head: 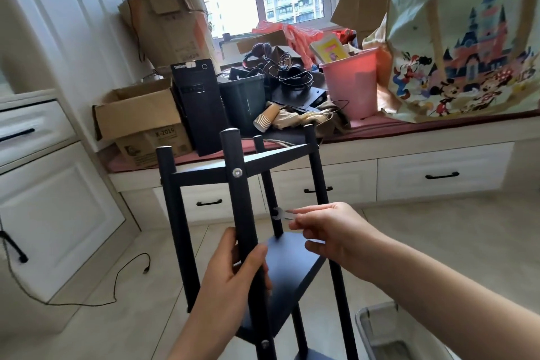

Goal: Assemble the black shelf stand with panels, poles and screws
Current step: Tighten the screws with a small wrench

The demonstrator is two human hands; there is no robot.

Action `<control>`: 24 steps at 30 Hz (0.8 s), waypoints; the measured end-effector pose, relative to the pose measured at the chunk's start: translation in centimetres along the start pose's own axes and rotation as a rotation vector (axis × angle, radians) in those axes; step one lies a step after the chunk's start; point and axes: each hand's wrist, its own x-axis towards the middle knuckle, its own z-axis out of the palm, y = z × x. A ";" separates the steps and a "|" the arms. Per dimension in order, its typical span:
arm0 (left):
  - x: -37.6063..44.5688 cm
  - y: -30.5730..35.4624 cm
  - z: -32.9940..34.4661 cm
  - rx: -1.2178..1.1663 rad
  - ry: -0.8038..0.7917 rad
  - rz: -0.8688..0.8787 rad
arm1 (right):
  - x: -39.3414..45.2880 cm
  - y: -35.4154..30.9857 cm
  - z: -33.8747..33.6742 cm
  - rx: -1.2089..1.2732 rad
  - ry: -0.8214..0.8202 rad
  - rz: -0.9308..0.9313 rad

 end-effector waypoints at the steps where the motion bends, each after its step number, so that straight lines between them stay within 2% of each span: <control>1: 0.0 0.0 -0.1 -0.006 -0.004 -0.004 | 0.0 -0.1 0.2 0.022 -0.013 -0.005; 6: 0.5 -0.5 -0.2 0.013 0.006 0.016 | -0.4 -1.1 1.0 0.043 -0.104 -0.115; 14: 1.1 -0.2 0.3 0.131 0.090 0.113 | -0.1 -1.7 2.6 -0.275 -0.059 -0.244; 20: 1.4 -0.1 0.7 0.126 0.155 0.151 | 0.6 -1.4 2.6 -0.384 0.002 -0.444; 24: 1.5 -0.3 0.6 0.157 0.197 0.167 | 1.0 -1.3 2.6 -0.440 0.036 -0.459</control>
